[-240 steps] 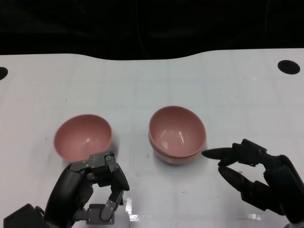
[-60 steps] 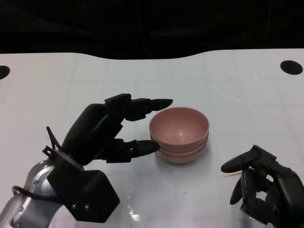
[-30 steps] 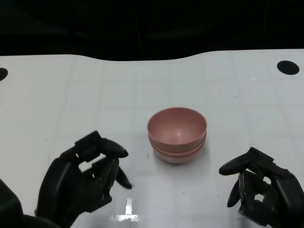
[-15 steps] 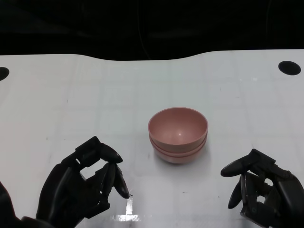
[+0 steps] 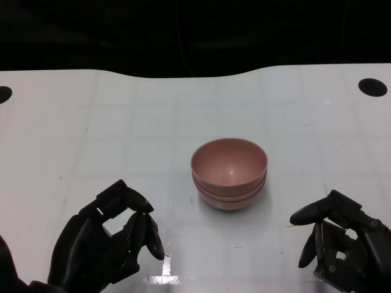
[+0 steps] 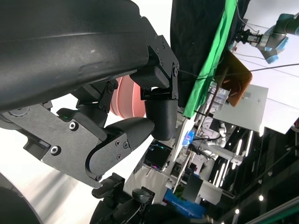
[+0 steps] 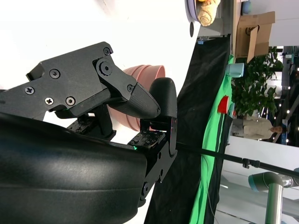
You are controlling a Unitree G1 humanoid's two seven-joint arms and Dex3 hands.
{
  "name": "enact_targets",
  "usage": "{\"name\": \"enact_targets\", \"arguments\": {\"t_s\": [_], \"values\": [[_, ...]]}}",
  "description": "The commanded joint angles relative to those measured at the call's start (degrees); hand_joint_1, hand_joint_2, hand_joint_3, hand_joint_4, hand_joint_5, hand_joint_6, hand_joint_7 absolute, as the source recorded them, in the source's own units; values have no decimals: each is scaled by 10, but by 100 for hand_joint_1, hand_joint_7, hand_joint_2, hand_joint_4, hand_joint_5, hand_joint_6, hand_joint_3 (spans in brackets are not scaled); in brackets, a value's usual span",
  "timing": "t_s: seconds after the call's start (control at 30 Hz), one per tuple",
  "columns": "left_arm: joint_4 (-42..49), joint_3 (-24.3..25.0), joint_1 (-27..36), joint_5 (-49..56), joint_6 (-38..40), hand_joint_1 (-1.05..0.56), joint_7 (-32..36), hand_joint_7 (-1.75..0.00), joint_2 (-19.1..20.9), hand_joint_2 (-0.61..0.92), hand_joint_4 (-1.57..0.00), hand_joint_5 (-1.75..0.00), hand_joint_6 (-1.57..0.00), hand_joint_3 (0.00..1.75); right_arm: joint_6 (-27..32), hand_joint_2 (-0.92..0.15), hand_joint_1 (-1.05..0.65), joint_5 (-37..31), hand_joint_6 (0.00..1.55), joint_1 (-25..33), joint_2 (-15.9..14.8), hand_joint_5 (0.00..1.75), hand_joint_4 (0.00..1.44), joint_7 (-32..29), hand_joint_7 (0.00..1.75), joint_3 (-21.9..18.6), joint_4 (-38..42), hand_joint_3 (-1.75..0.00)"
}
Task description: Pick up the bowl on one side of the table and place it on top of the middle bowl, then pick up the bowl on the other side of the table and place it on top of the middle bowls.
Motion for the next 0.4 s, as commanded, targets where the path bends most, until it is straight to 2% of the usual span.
{"name": "enact_targets", "arguments": {"t_s": [0.03,0.4], "values": [[4,9,-2,3,1,-27,-7,-157,3,49,-80,-175,-71,117,-2,-45,-12,6,73,1,-4,166,79,2,135,-6,-1,-123],[12,10,-8,14,-8,-26,-8,-155,3,47,-80,-173,-71,115,-2,-45,-13,4,74,-1,-7,165,79,7,133,-9,-1,-123]]}}
